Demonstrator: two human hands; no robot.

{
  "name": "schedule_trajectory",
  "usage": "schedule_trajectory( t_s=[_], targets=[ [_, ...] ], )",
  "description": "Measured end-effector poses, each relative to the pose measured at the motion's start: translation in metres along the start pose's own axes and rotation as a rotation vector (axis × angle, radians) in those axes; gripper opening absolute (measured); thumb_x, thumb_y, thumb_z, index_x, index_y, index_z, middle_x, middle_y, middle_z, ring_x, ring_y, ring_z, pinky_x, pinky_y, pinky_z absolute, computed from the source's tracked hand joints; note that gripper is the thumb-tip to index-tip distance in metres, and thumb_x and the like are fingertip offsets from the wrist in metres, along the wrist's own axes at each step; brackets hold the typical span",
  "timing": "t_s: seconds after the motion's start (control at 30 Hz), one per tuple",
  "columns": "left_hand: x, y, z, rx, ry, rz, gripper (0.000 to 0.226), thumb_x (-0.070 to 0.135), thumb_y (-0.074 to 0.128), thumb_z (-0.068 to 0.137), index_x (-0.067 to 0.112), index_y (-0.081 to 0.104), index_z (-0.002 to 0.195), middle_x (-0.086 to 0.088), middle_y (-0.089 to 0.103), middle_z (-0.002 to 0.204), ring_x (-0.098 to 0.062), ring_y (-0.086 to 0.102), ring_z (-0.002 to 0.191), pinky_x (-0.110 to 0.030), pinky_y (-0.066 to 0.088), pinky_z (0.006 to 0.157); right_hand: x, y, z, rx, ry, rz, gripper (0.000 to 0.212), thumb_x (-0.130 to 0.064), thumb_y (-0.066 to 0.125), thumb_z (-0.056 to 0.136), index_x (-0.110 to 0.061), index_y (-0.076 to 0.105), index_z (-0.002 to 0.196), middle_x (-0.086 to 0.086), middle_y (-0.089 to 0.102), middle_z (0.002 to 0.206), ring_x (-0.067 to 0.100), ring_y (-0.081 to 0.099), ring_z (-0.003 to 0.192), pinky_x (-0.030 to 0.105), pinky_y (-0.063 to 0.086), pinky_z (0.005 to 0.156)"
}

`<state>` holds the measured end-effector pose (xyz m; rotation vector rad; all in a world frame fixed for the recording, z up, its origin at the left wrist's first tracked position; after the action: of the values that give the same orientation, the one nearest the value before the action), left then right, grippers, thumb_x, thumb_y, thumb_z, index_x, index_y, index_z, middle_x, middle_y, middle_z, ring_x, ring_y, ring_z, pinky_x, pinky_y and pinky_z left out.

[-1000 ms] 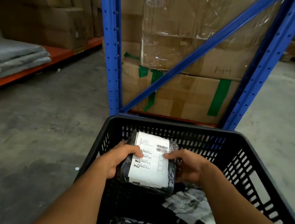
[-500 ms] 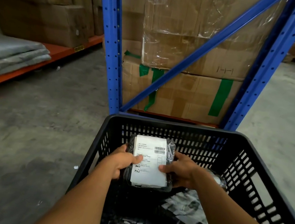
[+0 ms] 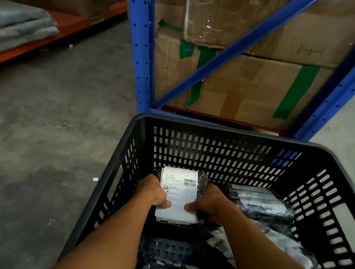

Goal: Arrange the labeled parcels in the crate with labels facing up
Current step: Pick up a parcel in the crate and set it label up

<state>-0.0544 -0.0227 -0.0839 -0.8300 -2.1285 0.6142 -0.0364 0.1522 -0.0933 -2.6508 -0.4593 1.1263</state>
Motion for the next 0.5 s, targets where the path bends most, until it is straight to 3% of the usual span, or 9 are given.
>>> schedule_trajectory(
  t_s=[0.1, 0.2, 0.37, 0.5],
  targets=[
    [-0.010, 0.010, 0.010, -0.019, -0.057, 0.078, 0.080, 0.015, 0.085, 0.073, 0.004, 0.042, 0.139, -0.011, 0.054, 0.138, -0.027, 0.053, 0.126, -0.033, 0.046, 0.104, 0.018, 0.012, 0.029, -0.006, 0.085, -0.237, 0.070, -0.015, 0.091, 0.065, 0.000, 0.059, 0.125, 0.016, 0.065, 0.125, 0.032, 0.063, 0.114, 0.046, 0.056, 0.095],
    [-0.019, 0.018, 0.018, -0.032, -0.089, 0.176, 0.088, 0.018, 0.082, 0.075, 0.000, 0.032, 0.146, -0.014, 0.050, 0.143, -0.028, 0.052, 0.129, -0.032, 0.044, 0.105, 0.033, 0.028, 0.053, -0.062, 0.138, -0.327, 0.088, -0.019, 0.093, 0.059, -0.002, 0.051, 0.135, 0.016, 0.061, 0.129, 0.035, 0.062, 0.116, 0.049, 0.055, 0.095],
    [-0.025, 0.025, 0.030, -0.078, -0.150, 0.222, 0.104, 0.018, 0.086, 0.071, 0.002, 0.022, 0.151, -0.013, 0.047, 0.145, -0.028, 0.050, 0.130, -0.033, 0.043, 0.106, 0.021, 0.033, 0.054, -0.072, 0.152, -0.468, 0.080, -0.016, 0.087, 0.070, -0.001, 0.047, 0.138, 0.016, 0.056, 0.137, 0.033, 0.058, 0.123, 0.046, 0.051, 0.101],
    [-0.022, 0.027, 0.032, -0.078, -0.132, 0.341, 0.092, 0.022, 0.086, 0.071, 0.002, 0.036, 0.145, -0.012, 0.052, 0.141, -0.025, 0.055, 0.124, -0.029, 0.047, 0.101, 0.019, 0.034, 0.051, -0.073, 0.151, -0.497, 0.076, -0.016, 0.088, 0.069, -0.002, 0.052, 0.134, 0.016, 0.060, 0.133, 0.033, 0.061, 0.118, 0.046, 0.054, 0.097]
  ],
)
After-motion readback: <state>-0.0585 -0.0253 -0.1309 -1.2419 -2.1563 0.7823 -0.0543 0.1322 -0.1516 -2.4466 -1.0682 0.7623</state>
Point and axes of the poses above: each hand's wrist, its own z-axis towards the middle knuckle, its own y-axis out of the palm, x = y × z, the point moved 7 cm from there along z, towards the middle knuckle
